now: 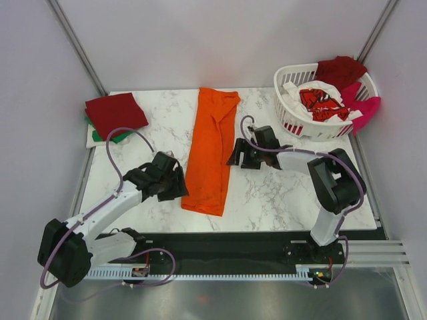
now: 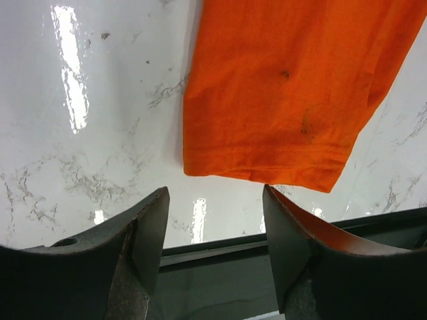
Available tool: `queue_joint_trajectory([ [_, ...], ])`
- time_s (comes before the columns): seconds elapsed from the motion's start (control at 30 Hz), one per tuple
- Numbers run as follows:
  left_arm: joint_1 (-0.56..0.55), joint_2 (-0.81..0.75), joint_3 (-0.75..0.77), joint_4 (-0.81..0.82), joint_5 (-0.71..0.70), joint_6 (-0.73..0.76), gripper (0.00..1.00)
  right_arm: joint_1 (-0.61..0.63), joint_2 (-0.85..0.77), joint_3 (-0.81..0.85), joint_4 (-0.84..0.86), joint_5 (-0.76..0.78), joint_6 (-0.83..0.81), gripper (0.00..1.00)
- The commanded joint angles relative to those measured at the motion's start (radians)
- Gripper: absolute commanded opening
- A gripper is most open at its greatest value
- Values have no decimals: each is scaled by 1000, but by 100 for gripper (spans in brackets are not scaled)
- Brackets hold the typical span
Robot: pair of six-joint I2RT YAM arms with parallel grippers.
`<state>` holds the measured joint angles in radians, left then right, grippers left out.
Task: Fold and stack the t-shirts
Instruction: Fold the tshirt
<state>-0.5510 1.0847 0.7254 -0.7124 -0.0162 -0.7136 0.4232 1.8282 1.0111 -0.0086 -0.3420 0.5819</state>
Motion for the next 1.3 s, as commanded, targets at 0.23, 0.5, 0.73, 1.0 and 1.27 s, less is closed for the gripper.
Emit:
queue_joint_trajectory([
  [0.23,5,187,-32,215,-5,-38,62,137,-205,-419,105,-63,69,84],
  [0.5,5,244,-144,294,12,-67,45,137,-250,-499,99,-86,62,84],
  [0.73,5,251,-192,338,10,-93,2,181,-360,-546,33,-60,105,83],
  [1.0,3,222,-222,363,74,-135,2,382,-391,-606,145,-32,289,77],
  [1.27,2,202,-242,367,105,-144,2,500,-299,-583,231,41,358,66],
])
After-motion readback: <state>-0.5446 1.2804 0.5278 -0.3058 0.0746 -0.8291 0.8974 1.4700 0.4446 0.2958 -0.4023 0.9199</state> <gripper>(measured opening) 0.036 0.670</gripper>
